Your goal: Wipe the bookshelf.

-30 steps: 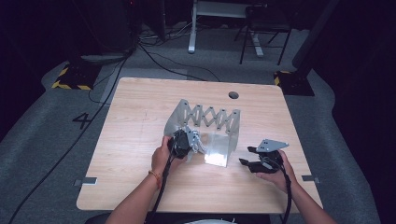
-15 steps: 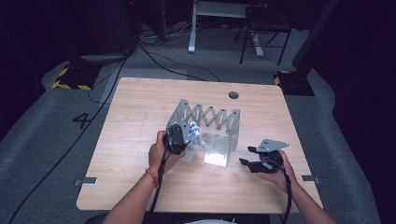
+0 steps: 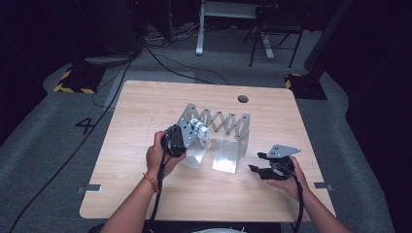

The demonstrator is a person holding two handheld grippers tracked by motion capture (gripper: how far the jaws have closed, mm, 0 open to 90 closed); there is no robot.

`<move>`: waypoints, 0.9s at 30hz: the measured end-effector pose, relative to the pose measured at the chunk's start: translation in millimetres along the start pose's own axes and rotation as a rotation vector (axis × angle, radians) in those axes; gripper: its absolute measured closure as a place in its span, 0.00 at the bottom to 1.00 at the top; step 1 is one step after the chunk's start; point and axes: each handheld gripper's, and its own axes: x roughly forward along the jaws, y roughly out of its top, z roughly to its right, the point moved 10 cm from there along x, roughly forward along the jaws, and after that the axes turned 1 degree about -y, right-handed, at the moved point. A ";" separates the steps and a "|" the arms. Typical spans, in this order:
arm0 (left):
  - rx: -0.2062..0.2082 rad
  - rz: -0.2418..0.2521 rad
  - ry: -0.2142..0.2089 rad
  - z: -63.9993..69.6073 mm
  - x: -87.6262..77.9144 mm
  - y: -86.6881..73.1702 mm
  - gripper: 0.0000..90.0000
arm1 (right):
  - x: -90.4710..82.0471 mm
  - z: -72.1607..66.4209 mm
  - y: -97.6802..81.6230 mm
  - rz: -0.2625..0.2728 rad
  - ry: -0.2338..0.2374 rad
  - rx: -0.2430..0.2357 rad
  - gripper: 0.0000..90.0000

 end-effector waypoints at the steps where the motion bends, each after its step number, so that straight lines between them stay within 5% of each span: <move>1: -0.001 -0.001 -0.006 1.6 0.8 -2.1 0.89 | 0.1 -0.1 0.0 0.000 0.001 0.000 0.43; 13: 0.051 -0.106 -0.048 23.3 13.1 -43.5 0.89 | 2.1 -2.6 -1.0 -0.008 0.006 -0.003 0.43; 22: 0.017 -0.189 -0.086 30.0 27.3 -73.7 0.89 | 2.5 -3.2 -1.3 -0.008 0.010 -0.008 0.43; 27: 0.032 -0.206 -0.091 37.0 31.5 -79.3 0.89 | 2.5 -3.9 -1.4 -0.009 0.013 -0.012 0.43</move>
